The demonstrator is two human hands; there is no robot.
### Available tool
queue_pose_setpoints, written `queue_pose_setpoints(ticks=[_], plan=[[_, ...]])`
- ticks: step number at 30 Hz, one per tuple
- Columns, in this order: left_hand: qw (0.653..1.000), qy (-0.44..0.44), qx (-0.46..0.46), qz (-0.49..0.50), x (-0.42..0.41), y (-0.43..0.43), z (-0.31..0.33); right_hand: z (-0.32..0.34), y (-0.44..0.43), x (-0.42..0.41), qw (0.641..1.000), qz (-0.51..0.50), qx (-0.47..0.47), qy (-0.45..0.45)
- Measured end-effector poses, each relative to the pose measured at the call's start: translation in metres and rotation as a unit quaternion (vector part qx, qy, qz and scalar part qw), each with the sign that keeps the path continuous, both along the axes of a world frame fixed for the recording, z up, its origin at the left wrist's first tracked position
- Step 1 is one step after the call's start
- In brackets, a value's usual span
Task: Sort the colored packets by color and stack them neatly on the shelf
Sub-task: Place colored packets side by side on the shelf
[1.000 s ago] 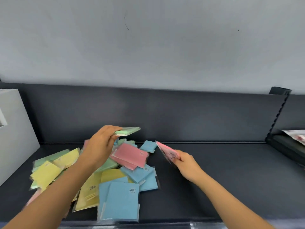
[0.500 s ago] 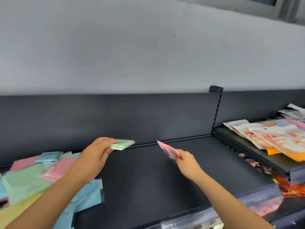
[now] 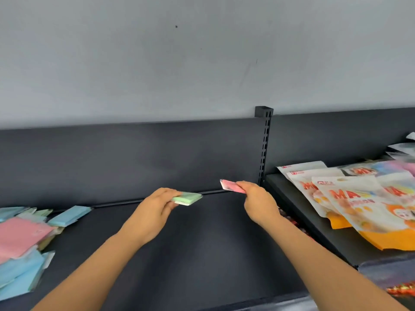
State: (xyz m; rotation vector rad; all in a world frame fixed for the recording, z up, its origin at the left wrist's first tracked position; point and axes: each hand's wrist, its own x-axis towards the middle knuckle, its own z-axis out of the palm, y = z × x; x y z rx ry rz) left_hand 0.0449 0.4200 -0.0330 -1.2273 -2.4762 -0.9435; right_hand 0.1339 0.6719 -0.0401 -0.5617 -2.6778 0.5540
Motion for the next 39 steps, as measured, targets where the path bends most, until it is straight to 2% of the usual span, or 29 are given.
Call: queue_pose_setpoints(ticks=[6, 10, 16, 19, 24, 26, 30, 32, 36, 39], plan=[[0.999, -0.025, -0.042, -0.014, 0.005, 0.030, -0.005, -0.011, 0.025, -0.008, 0.994, 0.013, 0.086, -0.071], [0.997, -0.035, -0.059, -0.022, 0.001, 0.037, -0.013, -0.026, 0.034, -0.010, 0.971, 0.000, 0.159, -0.177], [0.995, -0.045, -0.081, -0.038, -0.005, 0.044, -0.026, -0.019, 0.037, -0.014, 0.952, 0.034, 0.115, -0.281], [0.992, -0.050, -0.115, -0.024, -0.011, 0.049, -0.031, -0.014, 0.034, -0.009, 0.959, 0.037, 0.084, -0.267], [0.945, -0.077, -0.319, 0.012, -0.008, 0.066, -0.038, -0.018, 0.031, -0.005, 0.980, 0.075, 0.046, -0.176], [0.934, -0.072, -0.348, 0.026, -0.006, 0.074, -0.036, -0.022, 0.031, -0.005, 0.978, 0.099, 0.040, -0.178], [0.954, -0.003, -0.295, 0.047, -0.006, 0.089, -0.034, -0.034, 0.035, -0.001, 0.976, 0.097, 0.061, -0.186], [0.963, -0.021, -0.262, 0.055, -0.004, 0.094, -0.039, -0.039, 0.036, 0.000, 0.976, 0.091, 0.057, -0.187], [0.957, -0.048, -0.280, 0.054, -0.002, 0.103, -0.053, -0.042, 0.033, 0.002, 0.974, 0.089, 0.069, -0.196], [0.961, -0.037, -0.266, 0.070, -0.003, 0.106, -0.059, -0.044, 0.034, 0.001, 0.971, 0.086, 0.083, -0.206]])
